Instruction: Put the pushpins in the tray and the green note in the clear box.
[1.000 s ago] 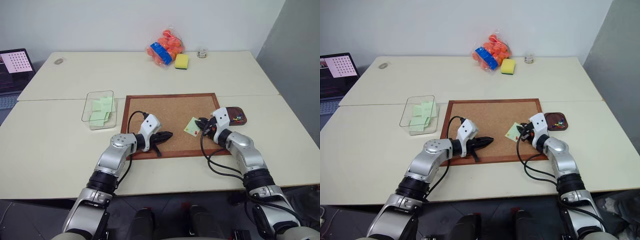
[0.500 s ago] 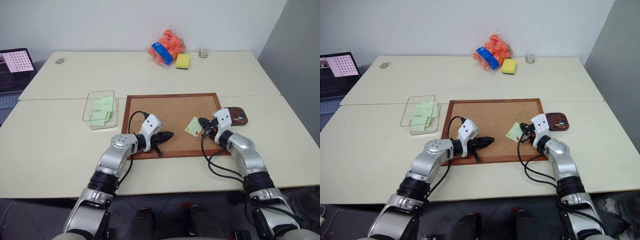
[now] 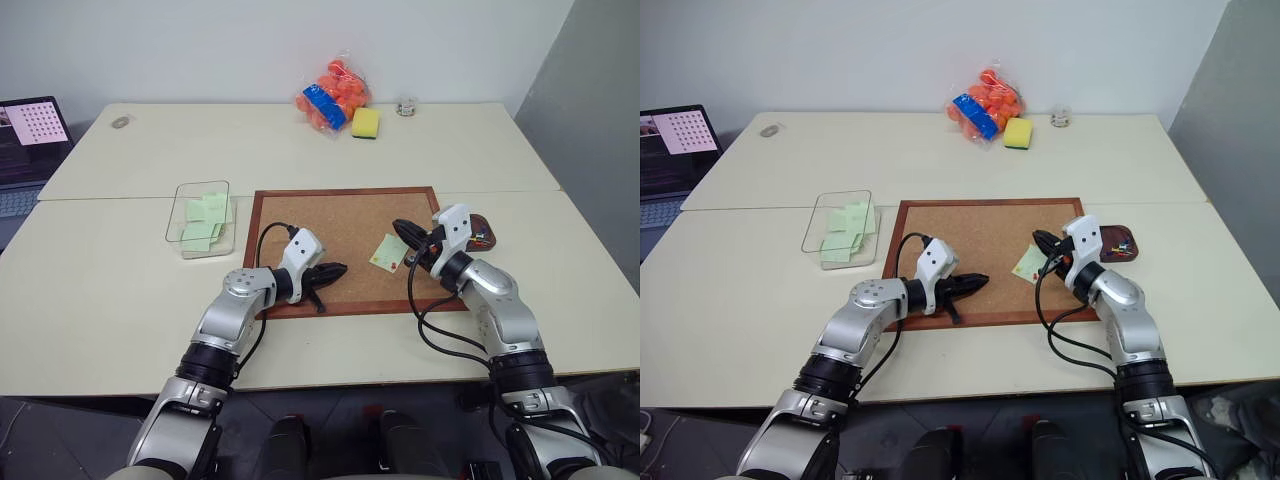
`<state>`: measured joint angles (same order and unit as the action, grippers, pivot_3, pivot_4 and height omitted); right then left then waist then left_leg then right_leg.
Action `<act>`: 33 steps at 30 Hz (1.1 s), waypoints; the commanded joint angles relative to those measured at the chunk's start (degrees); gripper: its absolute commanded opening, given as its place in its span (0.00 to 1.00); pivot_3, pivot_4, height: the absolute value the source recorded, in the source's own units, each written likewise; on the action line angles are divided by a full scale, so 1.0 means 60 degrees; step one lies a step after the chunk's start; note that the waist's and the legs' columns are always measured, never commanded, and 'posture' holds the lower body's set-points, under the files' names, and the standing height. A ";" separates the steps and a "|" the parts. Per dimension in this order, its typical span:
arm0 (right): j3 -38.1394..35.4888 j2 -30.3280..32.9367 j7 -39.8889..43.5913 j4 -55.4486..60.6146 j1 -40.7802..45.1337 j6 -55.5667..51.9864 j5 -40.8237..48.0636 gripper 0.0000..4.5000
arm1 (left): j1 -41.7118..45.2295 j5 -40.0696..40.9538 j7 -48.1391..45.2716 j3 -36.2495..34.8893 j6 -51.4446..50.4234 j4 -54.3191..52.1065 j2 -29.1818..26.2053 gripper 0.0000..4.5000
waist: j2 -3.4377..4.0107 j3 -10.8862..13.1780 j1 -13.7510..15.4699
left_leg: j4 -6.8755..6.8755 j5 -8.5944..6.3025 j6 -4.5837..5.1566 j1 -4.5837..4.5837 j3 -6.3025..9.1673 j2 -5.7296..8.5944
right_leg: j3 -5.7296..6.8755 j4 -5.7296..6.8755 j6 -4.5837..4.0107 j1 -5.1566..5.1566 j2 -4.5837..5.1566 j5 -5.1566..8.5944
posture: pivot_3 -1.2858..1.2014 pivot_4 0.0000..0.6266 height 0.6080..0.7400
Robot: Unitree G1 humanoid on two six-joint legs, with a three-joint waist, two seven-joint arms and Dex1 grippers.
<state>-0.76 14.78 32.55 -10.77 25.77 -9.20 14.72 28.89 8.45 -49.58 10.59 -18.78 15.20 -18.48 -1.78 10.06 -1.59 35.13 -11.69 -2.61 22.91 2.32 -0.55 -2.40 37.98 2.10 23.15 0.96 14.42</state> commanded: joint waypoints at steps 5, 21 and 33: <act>-0.1202 0.0050 -0.0969 0.1548 -0.0269 -0.1014 0.0899 0.01 | -0.0277 -0.0020 0.0003 0.0182 -0.0254 -0.0030 0.0061 0.00 | 0.0000 0.0000 0.0009 | 0.0000 0.0000 0.0000 0.0001 0.0002 -0.0001 | 0.0001 0.0000 0.0000 0.0000 0.0001 0.0000 | 0.52 0.24 1.00; -0.2121 0.0966 -0.3550 -0.1599 0.1290 -0.0959 -0.0515 0.01 | 0.0011 -0.0179 -0.0065 0.0277 0.0044 0.0380 0.0216 0.00 | 0.0005 -0.0003 0.0019 | -0.0001 0.0001 0.0001 0.0001 -0.0007 0.0010 | -0.0005 -0.0001 0.0000 -0.0001 0.0005 0.0000 | 0.52 0.24 1.00; -0.2214 0.0782 -0.3715 -0.2632 0.1761 -0.1283 -0.0281 0.19 | -0.0118 -0.0231 0.0005 0.0228 0.0136 0.0242 0.0074 0.00 | 0.0006 -0.0003 0.0008 | 0.0002 0.0001 0.0003 0.0001 -0.0009 0.0012 | -0.0006 0.0000 0.0001 -0.0001 0.0009 -0.0005 | 0.52 0.24 1.00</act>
<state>-12.41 19.32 10.90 -27.54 34.95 -17.07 12.40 29.22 7.90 -49.54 10.67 -17.20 16.26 -18.09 -1.75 10.04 -1.54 35.14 -11.68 -2.59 22.91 2.27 -0.48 -2.43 37.98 2.11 23.14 1.01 14.39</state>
